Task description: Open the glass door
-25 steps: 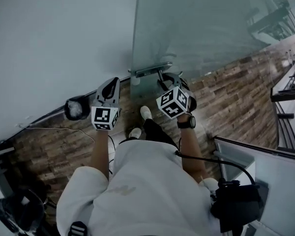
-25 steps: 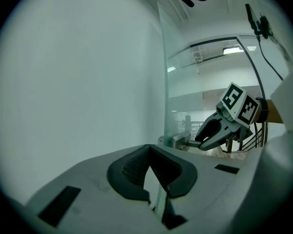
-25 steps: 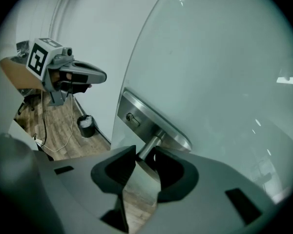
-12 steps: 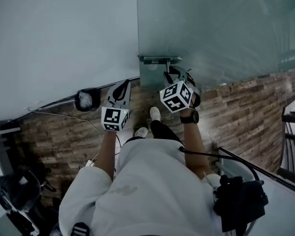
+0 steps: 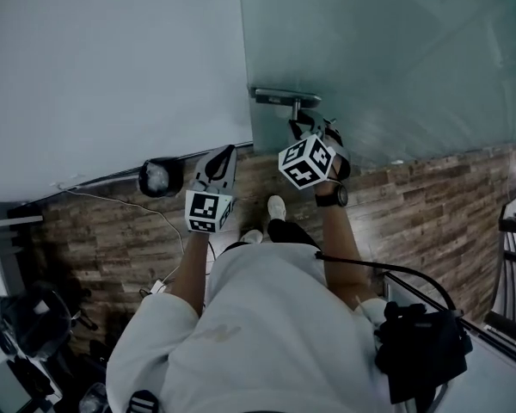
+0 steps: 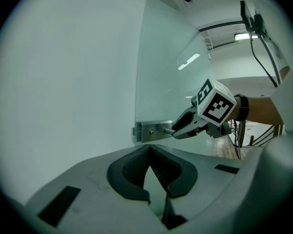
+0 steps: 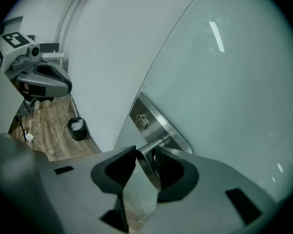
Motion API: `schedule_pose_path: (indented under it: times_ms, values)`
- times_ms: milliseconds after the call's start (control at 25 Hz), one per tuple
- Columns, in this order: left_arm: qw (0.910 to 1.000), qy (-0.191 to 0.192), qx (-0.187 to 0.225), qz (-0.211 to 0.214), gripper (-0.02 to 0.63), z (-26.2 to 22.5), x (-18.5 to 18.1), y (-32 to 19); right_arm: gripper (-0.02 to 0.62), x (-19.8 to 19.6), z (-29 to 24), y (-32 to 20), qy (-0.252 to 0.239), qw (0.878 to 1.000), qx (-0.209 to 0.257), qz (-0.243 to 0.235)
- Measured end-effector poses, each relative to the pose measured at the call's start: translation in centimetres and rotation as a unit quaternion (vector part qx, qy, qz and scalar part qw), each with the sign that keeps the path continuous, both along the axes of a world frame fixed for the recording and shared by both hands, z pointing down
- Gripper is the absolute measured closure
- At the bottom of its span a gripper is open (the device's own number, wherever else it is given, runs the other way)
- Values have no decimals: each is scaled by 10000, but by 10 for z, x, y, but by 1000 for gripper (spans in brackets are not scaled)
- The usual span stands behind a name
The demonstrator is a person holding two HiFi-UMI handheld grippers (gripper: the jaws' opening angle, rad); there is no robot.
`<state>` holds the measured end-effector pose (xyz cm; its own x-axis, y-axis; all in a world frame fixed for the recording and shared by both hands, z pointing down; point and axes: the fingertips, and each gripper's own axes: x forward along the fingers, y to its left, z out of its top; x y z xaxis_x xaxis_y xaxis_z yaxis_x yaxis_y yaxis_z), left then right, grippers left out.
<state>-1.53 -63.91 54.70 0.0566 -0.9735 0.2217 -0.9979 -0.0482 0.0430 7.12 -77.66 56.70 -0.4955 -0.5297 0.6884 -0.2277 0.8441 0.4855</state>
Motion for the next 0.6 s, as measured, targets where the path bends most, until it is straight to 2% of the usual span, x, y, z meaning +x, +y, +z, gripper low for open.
schedule_pose_path:
  times_ms: [200, 400, 480, 600]
  values:
    - [9999, -73, 82, 42, 603, -11, -1, -7, 468, 2, -2, 6, -85, 9999, -104, 17]
    - [9993, -114, 294, 191, 602, -25, 2, -7, 466, -2, 1, 5, -397, 9986, 297, 189]
    - [9987, -92, 396, 298, 603, -30, 6, -5, 466, -3, -2, 5, -650, 9969, 320, 312]
    - [9970, -73, 541, 558, 602, -38, 21, 3, 468, 11, -26, 25, -1359, 9882, 234, 665]
